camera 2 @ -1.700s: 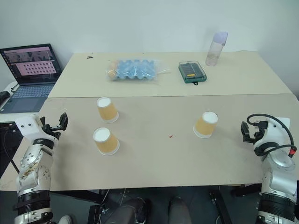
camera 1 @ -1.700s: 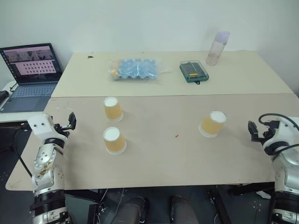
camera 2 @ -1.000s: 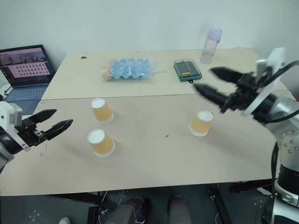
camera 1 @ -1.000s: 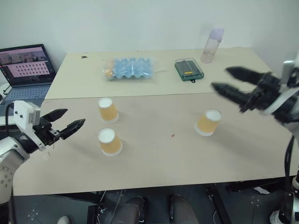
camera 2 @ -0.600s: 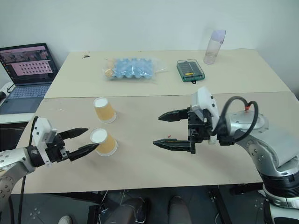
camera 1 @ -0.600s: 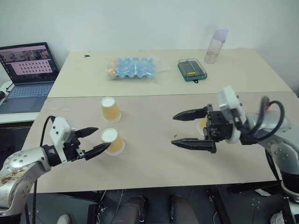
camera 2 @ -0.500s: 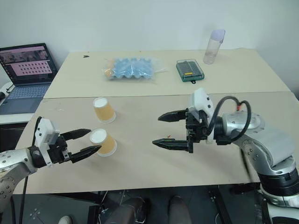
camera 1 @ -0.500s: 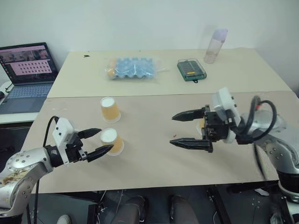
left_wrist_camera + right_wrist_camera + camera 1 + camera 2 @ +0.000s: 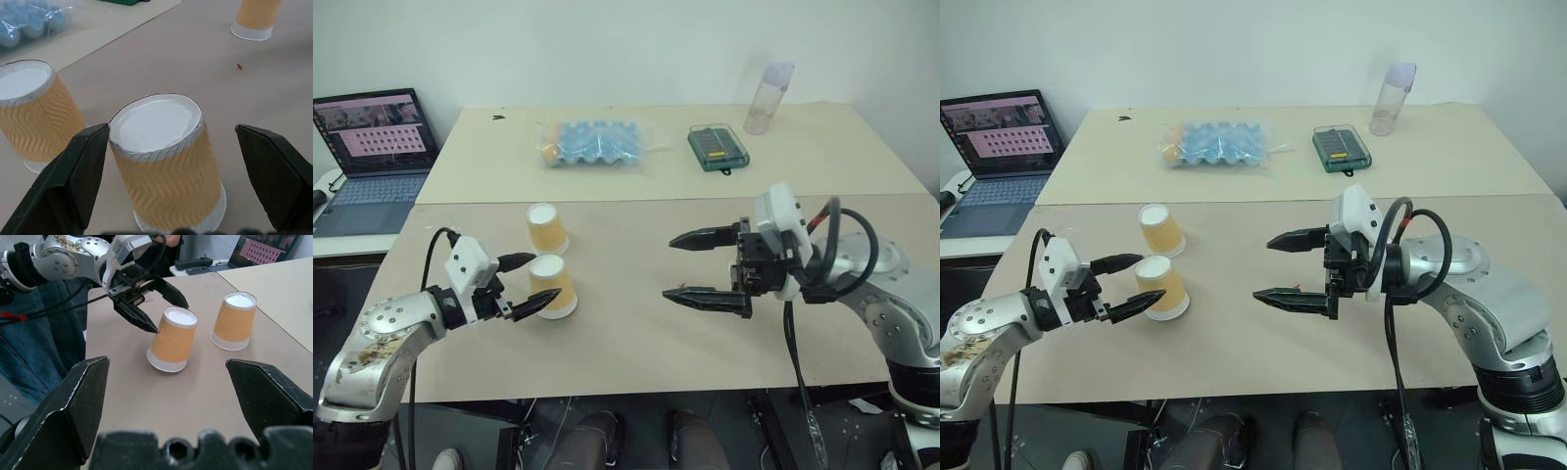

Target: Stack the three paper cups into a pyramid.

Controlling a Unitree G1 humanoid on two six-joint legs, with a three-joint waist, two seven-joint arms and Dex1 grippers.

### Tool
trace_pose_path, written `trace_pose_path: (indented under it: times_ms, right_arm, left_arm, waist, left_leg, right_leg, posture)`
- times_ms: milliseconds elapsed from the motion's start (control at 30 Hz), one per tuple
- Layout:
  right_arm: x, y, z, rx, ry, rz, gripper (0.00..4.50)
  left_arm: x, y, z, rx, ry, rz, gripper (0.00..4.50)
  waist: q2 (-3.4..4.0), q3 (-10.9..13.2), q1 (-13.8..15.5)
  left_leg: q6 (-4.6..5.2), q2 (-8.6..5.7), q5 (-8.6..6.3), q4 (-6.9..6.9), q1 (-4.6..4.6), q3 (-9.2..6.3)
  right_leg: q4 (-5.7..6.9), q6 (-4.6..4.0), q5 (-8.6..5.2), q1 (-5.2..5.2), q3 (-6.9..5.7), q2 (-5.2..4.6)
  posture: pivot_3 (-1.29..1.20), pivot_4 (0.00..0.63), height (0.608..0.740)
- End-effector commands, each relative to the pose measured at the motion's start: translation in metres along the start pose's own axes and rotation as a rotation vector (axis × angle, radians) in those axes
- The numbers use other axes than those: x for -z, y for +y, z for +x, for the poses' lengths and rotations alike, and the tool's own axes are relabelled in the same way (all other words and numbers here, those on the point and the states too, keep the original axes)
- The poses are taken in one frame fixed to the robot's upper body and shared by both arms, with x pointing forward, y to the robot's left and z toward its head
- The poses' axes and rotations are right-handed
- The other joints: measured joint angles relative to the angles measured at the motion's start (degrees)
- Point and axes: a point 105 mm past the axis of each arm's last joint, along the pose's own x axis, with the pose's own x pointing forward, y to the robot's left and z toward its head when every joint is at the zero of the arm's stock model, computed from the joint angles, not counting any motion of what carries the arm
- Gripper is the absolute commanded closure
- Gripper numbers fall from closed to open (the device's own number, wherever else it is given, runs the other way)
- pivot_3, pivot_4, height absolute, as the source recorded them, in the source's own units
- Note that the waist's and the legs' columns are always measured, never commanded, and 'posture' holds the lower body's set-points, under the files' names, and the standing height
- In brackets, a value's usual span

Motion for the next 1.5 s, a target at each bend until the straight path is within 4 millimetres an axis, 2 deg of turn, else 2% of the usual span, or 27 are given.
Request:
trace_pose_path:
  times_ms: [33,333,567,667,767,933,1067,1233,1500]
  right_arm:
    - [-0.01,0.002,-0.004,0.023,-0.025,-0.04,0.0]
    - [-0.008,-0.001,-0.005,0.052,-0.019,-0.042,0.0]
    - [-0.01,-0.005,-0.005,0.054,-0.026,-0.058,0.0]
    - [-0.015,-0.01,-0.006,0.06,-0.042,-0.072,0.0]
    - [-0.015,-0.013,-0.006,0.061,-0.039,-0.079,0.0]
    - [-0.011,-0.017,-0.006,0.062,-0.03,-0.08,0.0]
    - [-0.012,-0.016,-0.005,0.057,-0.043,-0.081,0.0]
    - [-0.01,-0.017,-0.004,0.062,-0.043,-0.077,0.0]
    - [-0.013,-0.015,-0.007,0.074,-0.045,-0.083,0.0]
  left_arm:
    - [0.014,-0.005,0.005,0.035,0.033,-0.021,0.14]
    - [-0.007,-0.007,0.004,0.053,-0.008,0.036,0.14]
    - [-0.037,-0.032,-0.003,0.15,-0.021,0.082,0.14]
    - [-0.05,-0.036,-0.01,0.161,-0.017,0.09,0.14]
    - [-0.054,-0.035,-0.015,0.143,-0.009,0.09,0.14]
    - [-0.053,-0.031,-0.022,0.109,0.021,0.087,0.14]
    - [-0.039,-0.019,-0.029,0.051,0.087,0.099,0.14]
    - [-0.036,-0.012,-0.031,0.029,0.082,0.094,0.14]
    - [-0.009,-0.002,-0.029,0.016,0.128,0.051,0.14]
  waist:
    - [0.0,0.0,0.04]
    - [0.0,0.0,0.11]
    - [-0.02,0.01,-0.03]
    - [-0.03,0.02,-0.15]
    - [-0.03,0.02,-0.26]
    - [-0.03,0.02,-0.37]
    - [-0.03,0.02,-0.44]
    - [-0.03,0.02,-0.44]
    - [-0.03,0.02,-0.38]
  left_leg:
    - [0.0,0.0,0.0,0.0,0.02,0.0]
    - [0.0,-0.01,0.0,0.0,0.03,0.0]
    - [0.0,-0.01,0.0,0.0,-0.03,0.0]
    - [-0.02,0.0,0.01,0.02,-0.08,0.01]
    - [-0.03,0.02,0.02,0.01,-0.03,0.0]
    - [-0.04,0.01,0.02,0.01,-0.02,0.0]
    - [-0.04,0.01,0.03,0.01,-0.03,0.01]
    - [-0.04,0.02,0.02,0.01,-0.02,0.01]
    - [-0.04,0.02,0.02,0.01,-0.04,0.01]
  right_leg:
    - [0.0,0.0,0.0,0.02,0.0,0.0]
    - [0.01,0.0,0.0,0.02,0.0,0.02]
    - [0.01,0.0,0.0,-0.02,0.0,0.11]
    - [0.03,0.0,0.0,-0.05,0.0,0.19]
    - [0.03,0.0,0.0,-0.03,0.0,0.22]
    - [0.03,0.0,0.0,-0.03,0.01,0.21]
    - [0.03,-0.01,0.0,-0.04,0.01,0.21]
    - [0.03,-0.02,0.01,-0.03,0.02,0.21]
    - [0.03,-0.02,0.01,-0.04,0.02,0.2]
  posture:
    - [0.0,0.15,0.74]
    - [0.0,0.15,0.74]
    - [0.0,0.15,0.74]
    - [0.0,0.15,0.74]
    - [0.0,0.15,0.74]
    - [0.0,0.15,0.74]
    - [0.0,0.15,0.74]
    - [0.0,0.15,0.74]
    - [0.0,0.15,0.74]
